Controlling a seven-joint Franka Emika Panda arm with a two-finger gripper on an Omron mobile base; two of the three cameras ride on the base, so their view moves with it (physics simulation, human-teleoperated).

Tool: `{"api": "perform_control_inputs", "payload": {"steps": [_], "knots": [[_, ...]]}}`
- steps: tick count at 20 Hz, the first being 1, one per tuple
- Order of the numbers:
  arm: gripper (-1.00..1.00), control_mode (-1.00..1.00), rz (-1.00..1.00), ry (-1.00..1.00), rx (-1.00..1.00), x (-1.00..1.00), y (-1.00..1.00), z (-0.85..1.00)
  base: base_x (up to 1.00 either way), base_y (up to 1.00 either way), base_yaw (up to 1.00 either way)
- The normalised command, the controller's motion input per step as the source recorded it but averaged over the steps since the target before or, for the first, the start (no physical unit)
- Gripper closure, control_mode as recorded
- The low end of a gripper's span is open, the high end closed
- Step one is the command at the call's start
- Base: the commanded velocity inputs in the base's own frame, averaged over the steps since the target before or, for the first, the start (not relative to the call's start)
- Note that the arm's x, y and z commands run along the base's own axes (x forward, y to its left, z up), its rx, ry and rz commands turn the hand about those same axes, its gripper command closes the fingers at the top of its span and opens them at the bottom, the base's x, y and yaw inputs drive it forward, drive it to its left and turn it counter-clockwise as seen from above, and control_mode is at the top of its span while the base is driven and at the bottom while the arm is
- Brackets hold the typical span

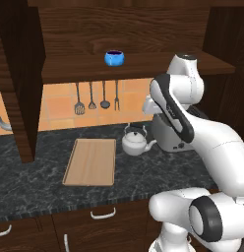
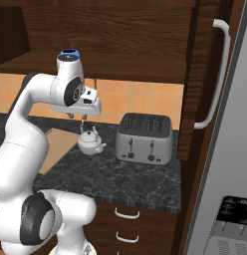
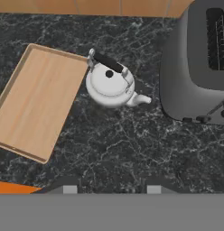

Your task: Pick the kettle from the counter and place it on the tray. Then pick the mug from the cabinet and place it on the tray. Then close the cabinet doors.

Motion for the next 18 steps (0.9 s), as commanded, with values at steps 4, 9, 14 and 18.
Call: {"api": "perform_control_inputs", "payload": {"steps": [4,9,14,18], "knots": [[-1.0,-1.0,0.2,-0.07,-0.01,-0.02,0.25,-0.59,0.0,0.0,0.0],[-1.0,-1.0,0.47,-0.1,-0.07,0.0,0.36,-0.74,0.0,0.0,0.0],[-1.0,-1.0,0.01,0.03,-0.06,0.04,0.02,-0.29,0.0,0.0,0.0],[-1.0,-1.0,0.0,0.0,-0.01,0.3,0.0,-0.28,0.0,0.0,0.0]]}}
